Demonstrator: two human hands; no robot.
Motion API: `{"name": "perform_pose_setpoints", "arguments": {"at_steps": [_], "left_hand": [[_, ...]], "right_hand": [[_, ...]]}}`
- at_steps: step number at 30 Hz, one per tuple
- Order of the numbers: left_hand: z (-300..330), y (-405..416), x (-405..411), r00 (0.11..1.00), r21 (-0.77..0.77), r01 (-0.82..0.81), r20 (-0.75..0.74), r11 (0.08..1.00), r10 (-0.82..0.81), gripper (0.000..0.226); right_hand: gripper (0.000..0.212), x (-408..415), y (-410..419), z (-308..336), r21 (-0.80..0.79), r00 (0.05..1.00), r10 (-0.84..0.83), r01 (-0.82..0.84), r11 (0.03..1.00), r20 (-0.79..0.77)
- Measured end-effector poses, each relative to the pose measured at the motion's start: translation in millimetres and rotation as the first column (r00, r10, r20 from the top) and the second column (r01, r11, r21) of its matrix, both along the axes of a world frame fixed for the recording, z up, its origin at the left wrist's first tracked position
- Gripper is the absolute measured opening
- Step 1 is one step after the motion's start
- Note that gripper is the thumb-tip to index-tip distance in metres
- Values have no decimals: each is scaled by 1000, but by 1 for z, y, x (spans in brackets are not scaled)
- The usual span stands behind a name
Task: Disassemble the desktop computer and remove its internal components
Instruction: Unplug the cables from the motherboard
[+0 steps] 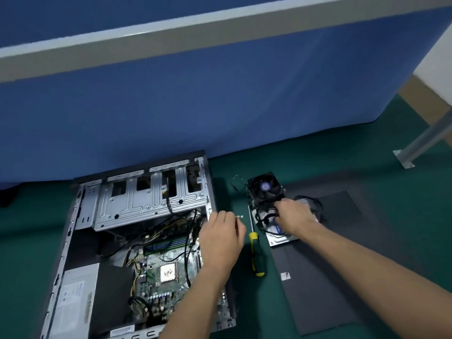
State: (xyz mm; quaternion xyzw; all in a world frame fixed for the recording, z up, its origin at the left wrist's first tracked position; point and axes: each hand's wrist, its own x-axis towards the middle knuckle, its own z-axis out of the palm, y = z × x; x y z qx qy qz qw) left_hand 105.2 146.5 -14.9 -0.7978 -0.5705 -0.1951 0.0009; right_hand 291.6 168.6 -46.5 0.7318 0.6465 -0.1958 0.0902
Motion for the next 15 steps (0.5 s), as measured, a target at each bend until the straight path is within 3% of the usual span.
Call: {"name": "perform_pose_setpoints", "arguments": {"at_steps": [4,8,11,15], "left_hand": [[3,0,1,985,-144,-146,70,979,157,25],[0,0,1,960,-259,-204,136,944,245,30],[0,-2,-3,954,-241,-167,204,956,218,34],[-5,-2,-17,900,-287,-209,316,935,299,27]], "right_hand": [[39,-4,4,-14,-88,963,-151,134,987,-222],[58,-3,-1,-2,-21,980,-91,88,996,-174],[46,-9,-3,18,144,993,-64,77,987,-94],[19,-38,-1,48,155,921,-128,197,968,-369]]}}
